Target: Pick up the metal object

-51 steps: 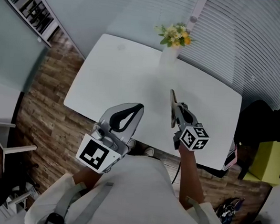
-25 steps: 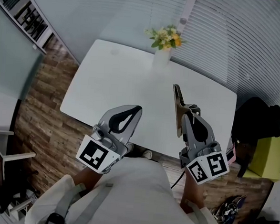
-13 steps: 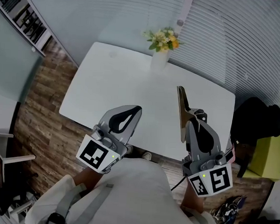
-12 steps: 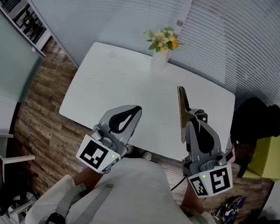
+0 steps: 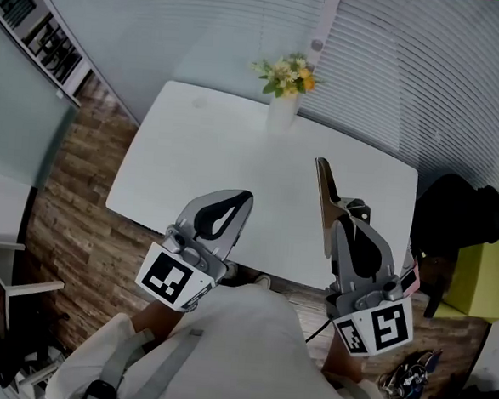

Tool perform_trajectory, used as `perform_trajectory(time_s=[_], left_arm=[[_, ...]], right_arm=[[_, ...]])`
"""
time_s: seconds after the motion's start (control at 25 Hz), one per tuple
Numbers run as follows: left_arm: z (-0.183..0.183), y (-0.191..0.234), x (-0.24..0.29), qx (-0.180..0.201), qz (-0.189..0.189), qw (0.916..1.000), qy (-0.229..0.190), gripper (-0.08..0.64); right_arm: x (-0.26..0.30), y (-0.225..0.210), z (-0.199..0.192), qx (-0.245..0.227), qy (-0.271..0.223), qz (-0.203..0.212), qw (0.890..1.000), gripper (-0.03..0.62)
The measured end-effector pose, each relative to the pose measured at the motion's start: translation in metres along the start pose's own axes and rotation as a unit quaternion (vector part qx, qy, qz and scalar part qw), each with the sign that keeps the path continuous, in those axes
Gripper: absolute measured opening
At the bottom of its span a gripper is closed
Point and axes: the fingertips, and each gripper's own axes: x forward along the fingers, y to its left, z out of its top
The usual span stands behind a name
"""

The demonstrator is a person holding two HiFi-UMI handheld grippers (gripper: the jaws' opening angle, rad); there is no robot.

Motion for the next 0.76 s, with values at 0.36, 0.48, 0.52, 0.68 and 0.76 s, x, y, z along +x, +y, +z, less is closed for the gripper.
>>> perform_trajectory(time_s=[0.36,0.48,0.52,0.68,0.76], left_arm=[[0.0033,-0.0013,0.0003,0.000,-0.001,1.0000,-0.004,-0.002],[0.0038,-0.0021,-0.0004,0.001,-0.002,1.0000,-0.004,-0.002],[0.0037,-0.0021,-0.0008,0.000,-0.001,1.0000,-0.005,-0.002],[0.0028,-0.0034,-0.0010,0.001,-0.002,1.0000,-0.004,-0.002],[0.0023,-0.0044,-0.0008,0.003,-0.003,1.0000,-0.003,-0.002]], right_arm=[[-0.0009,-0.0005,0.0016,-0.004,0.000,-0.002,1.000,0.021],[-0.0018,-0.0005,0.0012,-0.004,0.000,-0.004,1.000,0.021],[-0.0020,-0.0003,0.0009,-0.004,0.000,-0.004,1.000,0.021],[-0.0034,-0.0010,-0.0011,-0.004,0.001,-0.005,1.000,0.021],[-0.0039,-0.0015,-0.0020,-0.004,0.001,-0.005,1.000,0.021]])
